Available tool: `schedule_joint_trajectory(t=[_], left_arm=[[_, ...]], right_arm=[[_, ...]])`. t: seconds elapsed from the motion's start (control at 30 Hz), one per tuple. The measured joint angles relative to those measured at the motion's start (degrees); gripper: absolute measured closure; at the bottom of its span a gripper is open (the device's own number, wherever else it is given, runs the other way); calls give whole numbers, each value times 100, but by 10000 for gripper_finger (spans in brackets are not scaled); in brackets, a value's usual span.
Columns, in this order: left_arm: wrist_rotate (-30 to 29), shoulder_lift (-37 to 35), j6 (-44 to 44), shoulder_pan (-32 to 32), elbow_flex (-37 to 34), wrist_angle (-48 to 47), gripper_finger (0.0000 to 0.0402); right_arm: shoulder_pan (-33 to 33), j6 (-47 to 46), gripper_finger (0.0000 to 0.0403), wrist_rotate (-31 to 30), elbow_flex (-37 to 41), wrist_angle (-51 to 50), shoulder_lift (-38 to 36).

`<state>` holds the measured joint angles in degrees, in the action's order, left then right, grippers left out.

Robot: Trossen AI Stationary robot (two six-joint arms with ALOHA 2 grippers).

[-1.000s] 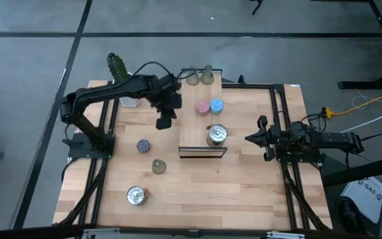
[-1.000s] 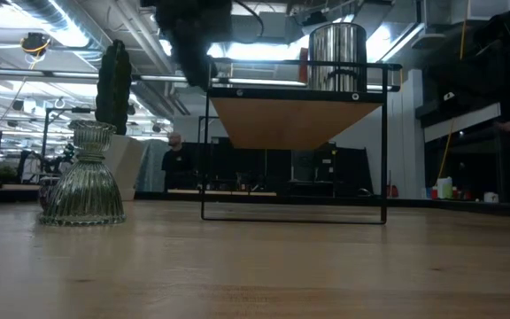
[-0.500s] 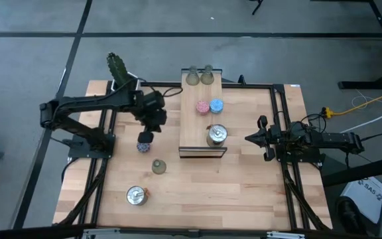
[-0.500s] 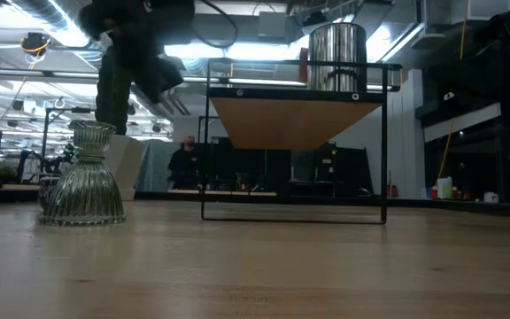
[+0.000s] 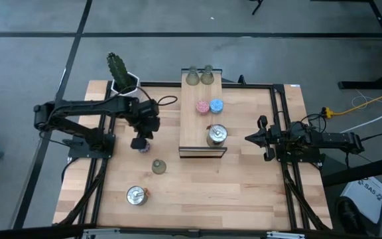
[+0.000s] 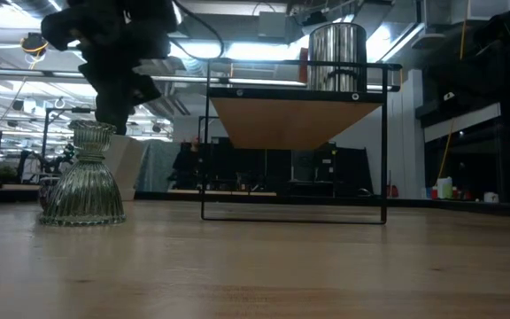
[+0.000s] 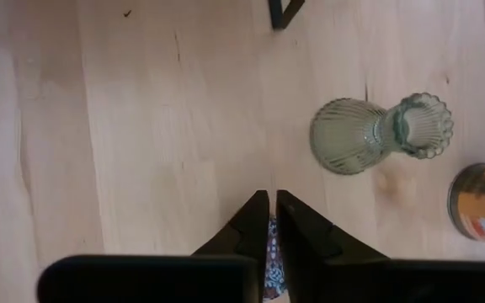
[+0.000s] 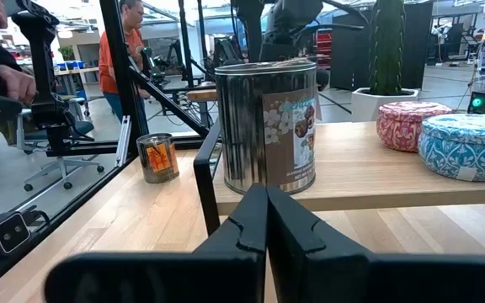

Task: Pick & Place candle stick holders
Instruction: Put the black scented candle on the shelf

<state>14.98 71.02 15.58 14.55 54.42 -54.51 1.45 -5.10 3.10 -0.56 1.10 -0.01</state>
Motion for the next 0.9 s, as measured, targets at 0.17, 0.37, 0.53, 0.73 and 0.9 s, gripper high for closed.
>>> schedule_joint_trajectory(t=[0.17,0.37,0.53,0.73,0.9], left_arm=[[-2,-140,46,0,-105,53,341],[-12,-324,78,-25,-346,51,275],[-77,-388,166,-158,-485,68,217],[-347,-386,146,-219,-580,74,151],[-354,-384,-119,-219,-653,69,101]], right_arm=[[0,2,398,-1,0,-2,0],[-1,0,398,1,0,-2,0],[-1,1,398,0,0,0,0],[-2,0,398,-1,0,-1,0],[0,1,398,0,0,-1,0]])
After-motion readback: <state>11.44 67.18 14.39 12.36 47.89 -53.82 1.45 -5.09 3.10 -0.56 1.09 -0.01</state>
